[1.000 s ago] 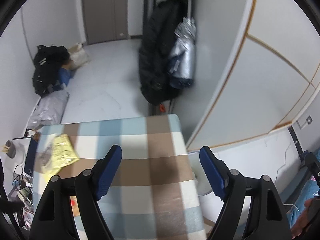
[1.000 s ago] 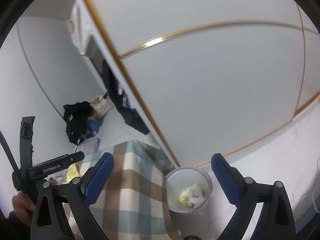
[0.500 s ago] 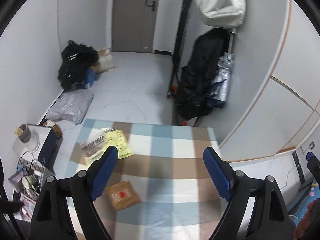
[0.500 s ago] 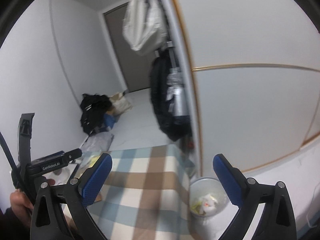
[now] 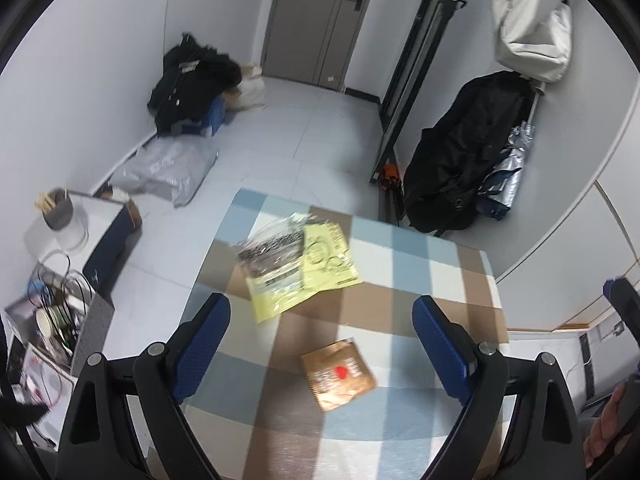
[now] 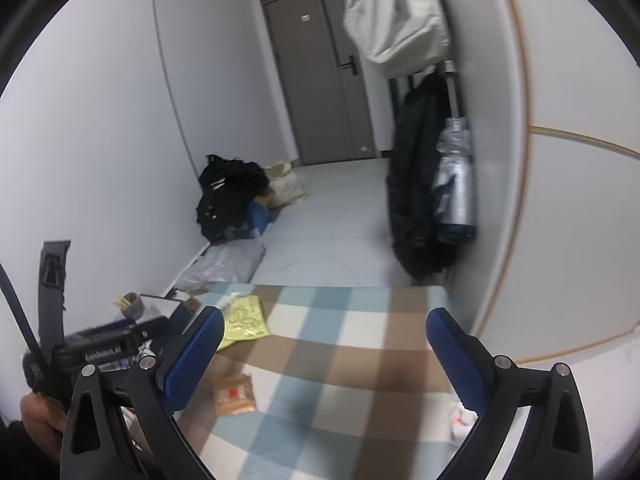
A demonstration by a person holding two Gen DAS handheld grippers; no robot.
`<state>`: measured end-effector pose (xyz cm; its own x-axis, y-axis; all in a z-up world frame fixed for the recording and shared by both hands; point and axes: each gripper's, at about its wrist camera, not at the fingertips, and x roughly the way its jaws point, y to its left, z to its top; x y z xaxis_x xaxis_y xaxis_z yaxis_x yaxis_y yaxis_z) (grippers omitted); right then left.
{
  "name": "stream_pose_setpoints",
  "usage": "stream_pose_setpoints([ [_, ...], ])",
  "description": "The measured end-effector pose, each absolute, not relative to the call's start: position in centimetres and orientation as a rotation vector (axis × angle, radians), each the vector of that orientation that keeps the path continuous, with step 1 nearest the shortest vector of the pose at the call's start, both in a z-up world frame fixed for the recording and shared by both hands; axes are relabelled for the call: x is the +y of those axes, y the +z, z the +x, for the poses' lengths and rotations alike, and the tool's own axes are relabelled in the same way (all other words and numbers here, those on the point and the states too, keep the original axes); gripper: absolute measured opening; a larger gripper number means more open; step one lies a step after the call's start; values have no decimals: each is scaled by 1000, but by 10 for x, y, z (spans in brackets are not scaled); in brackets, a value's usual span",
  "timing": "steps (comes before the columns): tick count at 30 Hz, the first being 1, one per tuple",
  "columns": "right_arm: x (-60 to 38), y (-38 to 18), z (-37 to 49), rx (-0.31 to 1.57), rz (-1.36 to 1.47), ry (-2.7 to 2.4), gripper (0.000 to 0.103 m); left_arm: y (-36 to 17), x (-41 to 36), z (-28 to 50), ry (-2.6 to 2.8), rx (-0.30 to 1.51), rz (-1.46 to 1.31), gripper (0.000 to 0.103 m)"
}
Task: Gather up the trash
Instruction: 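Move both grippers back over the table, then lower the left gripper onto the brown paper packet and close it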
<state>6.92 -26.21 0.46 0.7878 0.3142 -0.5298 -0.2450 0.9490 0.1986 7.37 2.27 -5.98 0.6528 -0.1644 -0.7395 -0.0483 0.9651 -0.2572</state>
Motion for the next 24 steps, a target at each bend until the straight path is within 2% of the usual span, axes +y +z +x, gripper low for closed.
stream_pose_setpoints([
  [12,-216,-23,110,565,81,329,102,-117,23,92,-123,1073,-179,90],
  [24,-223,-53,150,721,70,313,102,-144,-4,93,-210,1181,-89,90],
])
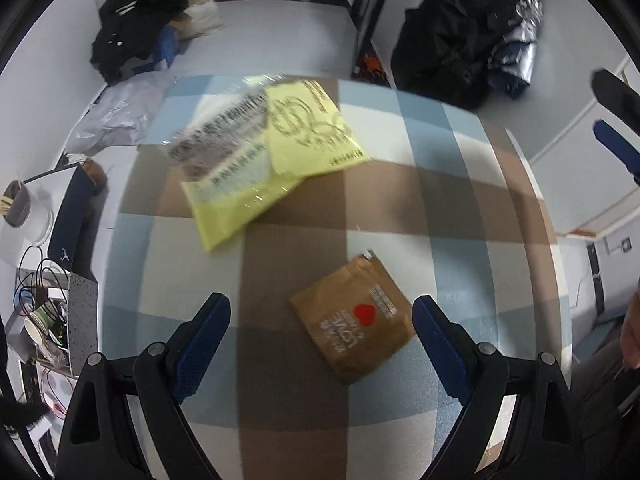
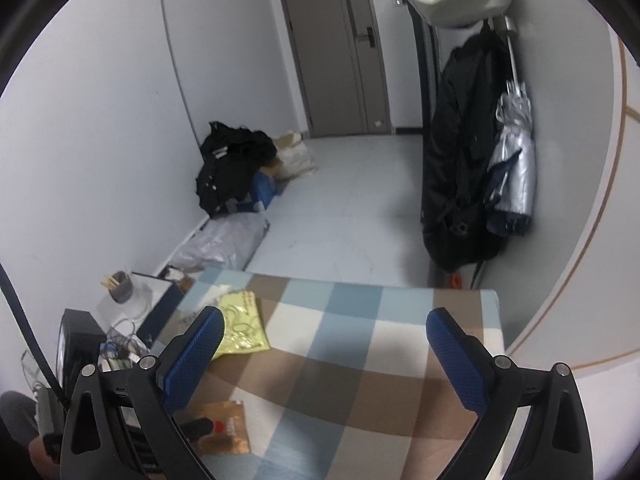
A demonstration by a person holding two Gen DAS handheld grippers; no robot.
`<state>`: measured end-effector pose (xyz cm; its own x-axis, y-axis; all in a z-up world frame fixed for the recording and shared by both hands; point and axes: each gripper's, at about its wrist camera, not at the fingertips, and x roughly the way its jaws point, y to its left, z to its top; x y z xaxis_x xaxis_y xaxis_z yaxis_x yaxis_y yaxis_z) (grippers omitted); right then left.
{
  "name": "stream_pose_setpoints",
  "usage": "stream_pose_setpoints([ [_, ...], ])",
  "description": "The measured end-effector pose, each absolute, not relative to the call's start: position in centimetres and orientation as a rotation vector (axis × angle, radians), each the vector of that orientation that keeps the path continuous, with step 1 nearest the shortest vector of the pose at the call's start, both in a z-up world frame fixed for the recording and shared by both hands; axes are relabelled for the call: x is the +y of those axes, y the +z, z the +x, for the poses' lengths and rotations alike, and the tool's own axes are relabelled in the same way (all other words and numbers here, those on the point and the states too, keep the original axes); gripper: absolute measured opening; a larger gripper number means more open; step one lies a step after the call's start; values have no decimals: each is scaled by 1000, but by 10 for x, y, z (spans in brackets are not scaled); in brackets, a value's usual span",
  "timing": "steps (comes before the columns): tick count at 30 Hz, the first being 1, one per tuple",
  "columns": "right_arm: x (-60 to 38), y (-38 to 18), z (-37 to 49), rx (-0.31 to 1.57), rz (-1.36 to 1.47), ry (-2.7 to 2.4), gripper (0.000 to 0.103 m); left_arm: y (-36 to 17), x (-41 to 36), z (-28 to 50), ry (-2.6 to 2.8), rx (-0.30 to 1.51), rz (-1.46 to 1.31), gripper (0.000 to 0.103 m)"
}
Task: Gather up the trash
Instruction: 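Lower the left gripper onto the brown paper packet and close it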
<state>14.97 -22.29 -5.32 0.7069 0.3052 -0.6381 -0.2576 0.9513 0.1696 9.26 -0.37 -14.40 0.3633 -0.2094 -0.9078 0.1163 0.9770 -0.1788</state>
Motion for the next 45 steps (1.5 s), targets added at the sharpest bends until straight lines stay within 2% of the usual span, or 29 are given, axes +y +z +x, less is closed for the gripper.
stream_pose_setpoints([
  [18,-223,-58,153,767,-52,196,102,-155,-29,90,-180,1205,120,89],
  [23,-226,-54,151,762,-43,197,102,-150,-33,86,-213,1196,132,61],
  [30,-227,-51,149,759,-33,201,102,-148,-28,85,-201,1194,95,39],
  [32,-227,-51,148,756,-34,200,102,-147,-25,87,-191,1193,78,26],
  [34,-227,-51,148,758,-34,201,102,-146,-21,89,-183,1196,54,20],
  [35,-228,-51,148,759,-31,202,102,-146,-21,90,-179,1195,49,10],
  [36,-228,-51,148,761,-27,203,102,-147,-19,92,-175,1196,38,5],
  [40,-227,-53,148,767,-24,201,102,-148,-16,92,-186,1199,7,0],
  [45,-225,-54,148,770,-33,199,102,-139,-15,89,-231,1168,-41,0],
])
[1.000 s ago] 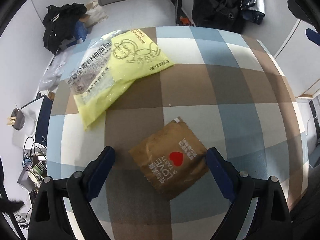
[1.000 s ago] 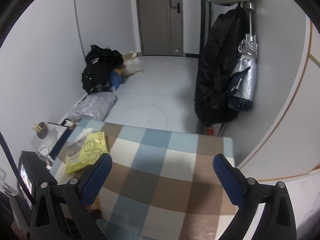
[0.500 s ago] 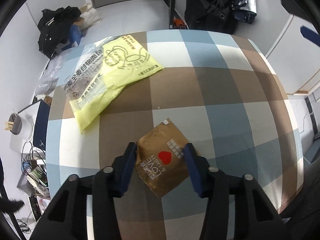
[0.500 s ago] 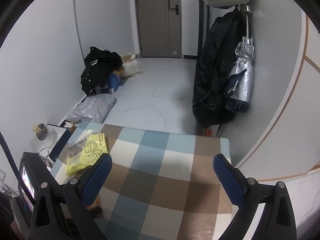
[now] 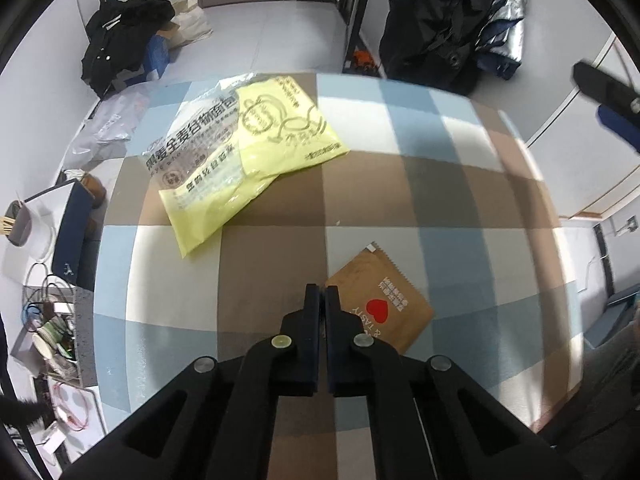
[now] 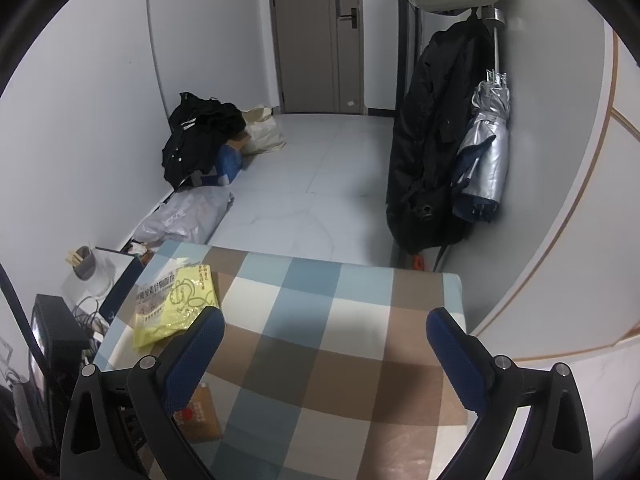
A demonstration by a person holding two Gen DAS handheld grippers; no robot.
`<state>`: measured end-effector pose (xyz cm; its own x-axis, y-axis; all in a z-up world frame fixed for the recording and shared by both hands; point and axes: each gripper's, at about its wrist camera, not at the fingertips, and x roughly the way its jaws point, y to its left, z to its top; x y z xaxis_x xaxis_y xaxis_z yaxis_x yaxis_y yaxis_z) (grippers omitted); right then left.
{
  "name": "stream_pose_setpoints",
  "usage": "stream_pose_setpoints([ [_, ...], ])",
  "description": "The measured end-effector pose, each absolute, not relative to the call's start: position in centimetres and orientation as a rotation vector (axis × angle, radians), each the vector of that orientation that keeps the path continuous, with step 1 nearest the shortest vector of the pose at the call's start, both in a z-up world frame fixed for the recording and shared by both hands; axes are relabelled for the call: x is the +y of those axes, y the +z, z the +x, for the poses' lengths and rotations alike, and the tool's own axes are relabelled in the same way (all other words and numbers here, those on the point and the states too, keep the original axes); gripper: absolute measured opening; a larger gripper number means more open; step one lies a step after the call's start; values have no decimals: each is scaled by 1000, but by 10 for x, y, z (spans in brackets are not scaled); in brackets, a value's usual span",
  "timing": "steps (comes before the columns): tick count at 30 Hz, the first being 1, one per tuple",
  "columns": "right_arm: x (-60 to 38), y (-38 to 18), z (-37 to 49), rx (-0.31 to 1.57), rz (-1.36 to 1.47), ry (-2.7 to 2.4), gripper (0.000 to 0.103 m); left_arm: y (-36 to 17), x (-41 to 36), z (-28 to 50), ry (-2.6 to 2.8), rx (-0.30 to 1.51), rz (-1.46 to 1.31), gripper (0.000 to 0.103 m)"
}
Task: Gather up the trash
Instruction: 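Lower the left gripper onto the brown paper packet and close it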
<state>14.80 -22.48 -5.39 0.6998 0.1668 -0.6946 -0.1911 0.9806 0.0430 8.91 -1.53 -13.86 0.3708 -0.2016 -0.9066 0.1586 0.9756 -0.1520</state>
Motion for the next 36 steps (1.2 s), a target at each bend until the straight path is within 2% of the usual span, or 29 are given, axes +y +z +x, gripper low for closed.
stream_pose_setpoints([
  [4,-227,-55,148,773,-28,195,102,-136,-15,92,-262,1177,-72,0],
  [6,-228,-55,149,775,-22,191,102,-138,-18,91,-284,1183,-88,5],
  [10,-232,-56,149,783,-12,190,102,-139,-25,92,-288,1176,-82,51],
  [11,-233,-56,149,783,-9,190,102,-137,-26,91,-288,1167,-83,57],
  [13,-235,-55,149,783,-5,189,102,-136,-31,91,-301,1162,-72,64],
  [18,-242,-53,148,776,7,184,102,-147,-48,92,-338,1208,-1,65],
  [19,-244,-52,148,777,9,182,102,-150,-53,92,-351,1229,16,68],
  [20,-247,-52,148,778,13,179,102,-151,-61,90,-363,1223,57,79],
  [22,-250,-52,146,779,22,174,102,-156,-72,88,-357,1239,133,86],
  [26,-259,-50,145,778,39,168,102,-159,-79,86,-349,1227,206,85],
  [27,-261,-50,144,778,42,169,102,-158,-77,87,-344,1227,203,82],
  [29,-264,-49,143,776,47,169,102,-154,-71,87,-328,1212,195,60],
  [31,-266,-47,142,774,55,169,102,-152,-63,91,-314,1204,169,47],
  [36,-264,-45,140,767,54,178,102,-150,-56,96,-314,1193,142,40],
])
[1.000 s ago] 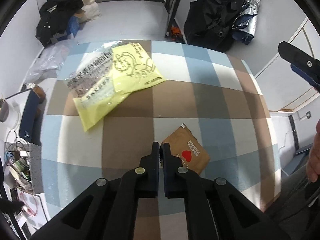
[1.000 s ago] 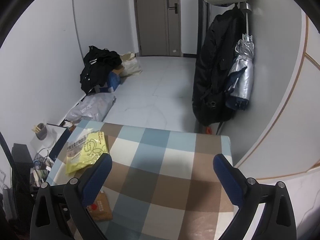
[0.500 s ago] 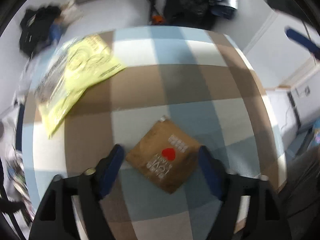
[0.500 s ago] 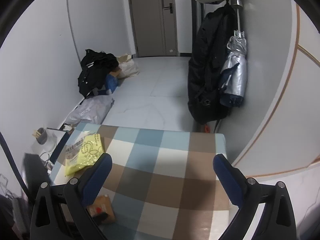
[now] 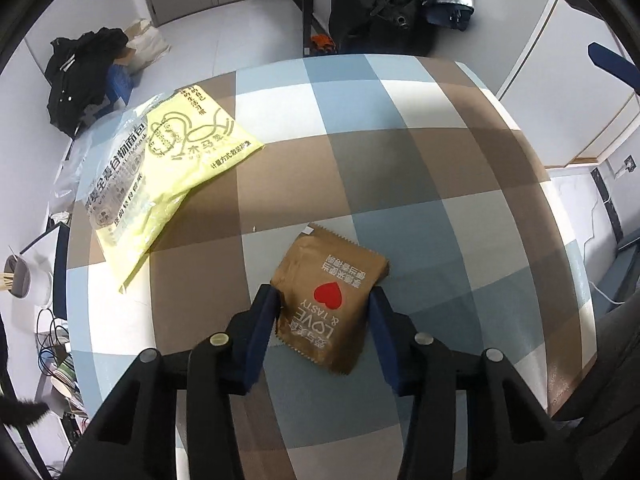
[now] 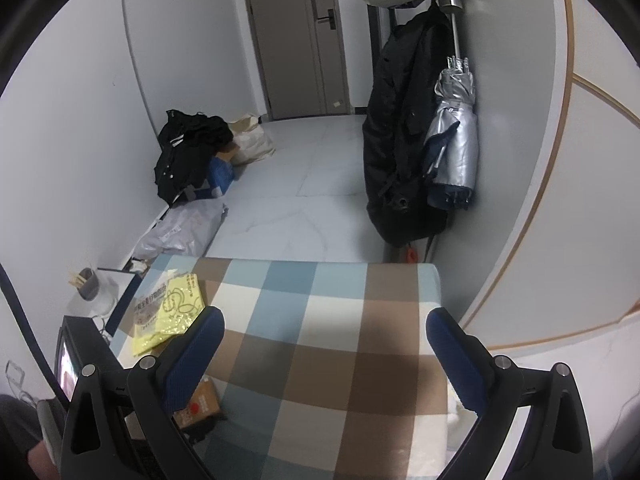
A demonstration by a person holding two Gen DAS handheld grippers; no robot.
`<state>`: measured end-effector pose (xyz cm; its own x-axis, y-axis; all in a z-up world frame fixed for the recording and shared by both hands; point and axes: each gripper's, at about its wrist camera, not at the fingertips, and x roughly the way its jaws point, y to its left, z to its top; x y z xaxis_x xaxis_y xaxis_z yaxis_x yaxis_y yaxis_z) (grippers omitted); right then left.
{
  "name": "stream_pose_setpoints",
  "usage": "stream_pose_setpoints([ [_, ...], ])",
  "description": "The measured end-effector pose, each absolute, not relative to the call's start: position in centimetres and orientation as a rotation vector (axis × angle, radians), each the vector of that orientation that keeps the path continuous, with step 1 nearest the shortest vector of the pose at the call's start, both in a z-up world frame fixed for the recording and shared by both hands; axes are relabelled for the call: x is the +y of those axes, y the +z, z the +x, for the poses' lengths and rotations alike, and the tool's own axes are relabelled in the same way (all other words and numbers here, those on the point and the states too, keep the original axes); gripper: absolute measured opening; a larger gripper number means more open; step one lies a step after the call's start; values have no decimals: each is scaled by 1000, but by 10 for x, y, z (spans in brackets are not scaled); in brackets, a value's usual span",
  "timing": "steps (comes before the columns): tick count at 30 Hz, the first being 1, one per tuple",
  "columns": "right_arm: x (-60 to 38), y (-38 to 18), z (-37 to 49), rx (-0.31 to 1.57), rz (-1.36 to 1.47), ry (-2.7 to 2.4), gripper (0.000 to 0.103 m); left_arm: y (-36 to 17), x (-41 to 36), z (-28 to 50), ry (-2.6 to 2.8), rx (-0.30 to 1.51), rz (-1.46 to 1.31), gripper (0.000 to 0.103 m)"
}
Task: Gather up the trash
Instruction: 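Lower the left gripper onto the brown paper packet and close it, then close the right gripper on the yellow bread bag while the left gripper holds the packet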
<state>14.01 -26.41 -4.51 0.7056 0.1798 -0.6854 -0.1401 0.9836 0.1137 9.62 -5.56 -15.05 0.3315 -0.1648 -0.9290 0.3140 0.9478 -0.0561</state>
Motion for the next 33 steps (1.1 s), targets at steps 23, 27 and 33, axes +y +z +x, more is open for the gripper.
stream_pose_setpoints([
  [23,-232,-64,150,836,51,245,102,-100,13,86,-321,1026,-141,3],
  [27,-212,-70,162,881,90,315,102,-91,38,86,-323,997,-243,3],
  [33,-154,-88,192,917,70,445,102,-77,80,86,-290,932,-348,3],
])
